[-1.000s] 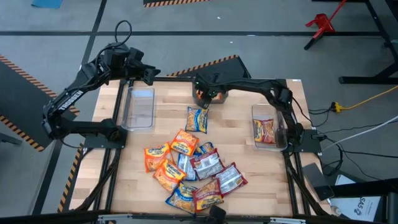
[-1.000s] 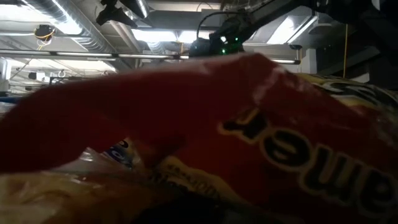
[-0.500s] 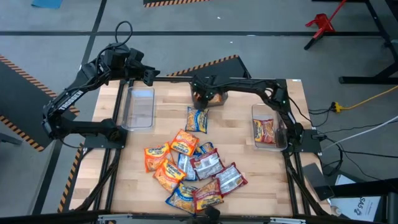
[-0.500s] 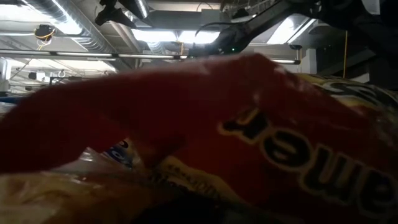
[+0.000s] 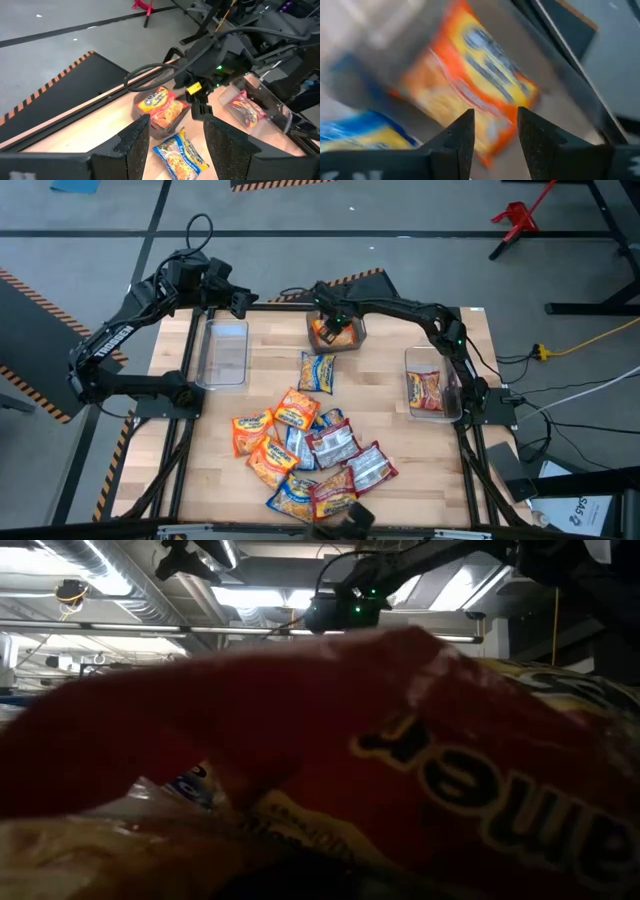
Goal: Sort Maruchan noodles
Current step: Put the orange noodle pack into the black bin
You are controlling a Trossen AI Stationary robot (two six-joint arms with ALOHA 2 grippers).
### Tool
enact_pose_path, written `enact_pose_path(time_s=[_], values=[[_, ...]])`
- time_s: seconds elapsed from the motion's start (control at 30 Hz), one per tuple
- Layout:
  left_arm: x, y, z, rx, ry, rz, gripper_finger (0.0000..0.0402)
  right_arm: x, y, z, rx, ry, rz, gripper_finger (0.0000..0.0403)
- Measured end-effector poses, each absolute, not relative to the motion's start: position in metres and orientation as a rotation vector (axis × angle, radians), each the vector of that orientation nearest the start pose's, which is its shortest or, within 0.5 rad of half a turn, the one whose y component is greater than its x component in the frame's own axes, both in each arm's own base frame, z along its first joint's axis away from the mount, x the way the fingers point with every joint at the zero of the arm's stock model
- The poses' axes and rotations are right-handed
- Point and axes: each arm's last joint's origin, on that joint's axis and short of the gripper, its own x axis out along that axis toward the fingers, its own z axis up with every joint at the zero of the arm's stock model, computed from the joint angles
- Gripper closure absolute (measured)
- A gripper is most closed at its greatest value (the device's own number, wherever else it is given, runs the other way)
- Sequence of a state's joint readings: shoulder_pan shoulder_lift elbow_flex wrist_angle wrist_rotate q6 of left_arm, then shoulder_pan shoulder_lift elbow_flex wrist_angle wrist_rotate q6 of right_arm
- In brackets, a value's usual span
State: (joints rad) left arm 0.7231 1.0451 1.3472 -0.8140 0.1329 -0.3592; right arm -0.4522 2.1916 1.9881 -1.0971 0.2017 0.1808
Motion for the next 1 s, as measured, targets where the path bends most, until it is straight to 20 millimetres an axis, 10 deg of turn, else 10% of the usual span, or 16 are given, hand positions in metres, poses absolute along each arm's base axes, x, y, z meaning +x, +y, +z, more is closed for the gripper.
enact_pose_path(time_s=[0.53, 1.0], values=[[0.144, 0.122, 0.416, -0.549, 0.352, 0.659, 0.0223, 0.382, -0.192, 0.165, 0.317, 1.457, -0.65, 0.0269], [0.144, 0.122, 0.416, -0.551, 0.352, 0.659, 0.0223, 0.392, -0.203, 0.17, 0.37, 1.316, -0.547, 0.0269]])
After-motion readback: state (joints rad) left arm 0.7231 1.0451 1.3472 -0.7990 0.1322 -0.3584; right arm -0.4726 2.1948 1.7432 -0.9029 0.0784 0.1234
